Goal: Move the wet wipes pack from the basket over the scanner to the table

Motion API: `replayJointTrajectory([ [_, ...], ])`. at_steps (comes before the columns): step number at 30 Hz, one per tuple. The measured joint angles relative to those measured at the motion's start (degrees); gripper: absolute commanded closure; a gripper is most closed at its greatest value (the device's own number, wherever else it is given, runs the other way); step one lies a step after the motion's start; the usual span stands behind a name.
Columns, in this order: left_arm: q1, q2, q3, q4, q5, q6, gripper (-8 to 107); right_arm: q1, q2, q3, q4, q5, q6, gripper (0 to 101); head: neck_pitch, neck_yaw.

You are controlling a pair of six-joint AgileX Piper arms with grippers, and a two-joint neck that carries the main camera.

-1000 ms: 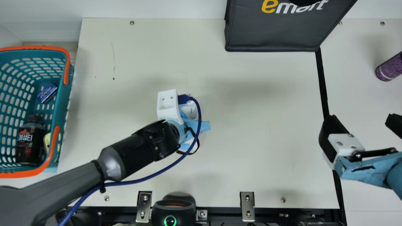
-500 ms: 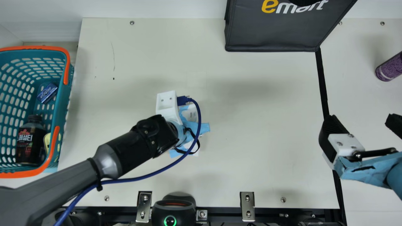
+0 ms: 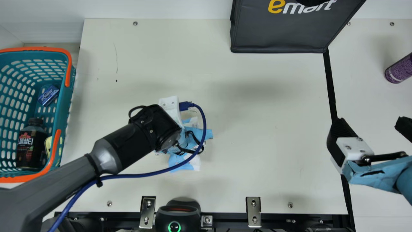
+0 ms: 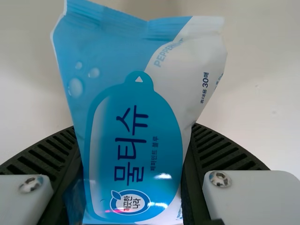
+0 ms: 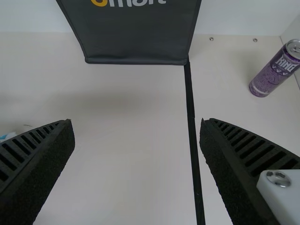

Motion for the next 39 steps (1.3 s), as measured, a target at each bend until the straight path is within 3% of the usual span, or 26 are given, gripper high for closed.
replayJointTrajectory([
  [20, 3.9, 0.7, -0.3, -13.0, 5.0, 9.1, 107, 0.0, 0.0, 0.0, 0.0, 0.0, 0.0, 6, -0.1, -0.1],
  [29, 4.3, 0.8, -0.6, -12.6, 5.8, 9.0, 107, 0.0, 0.0, 0.0, 0.0, 0.0, 0.0, 6, 0.0, 0.0],
  [39, 3.9, 0.7, 0.4, -6.7, 6.3, 6.1, 107, 0.0, 0.0, 0.0, 0.1, 0.0, 0.0, 6, 0.0, -0.1],
])
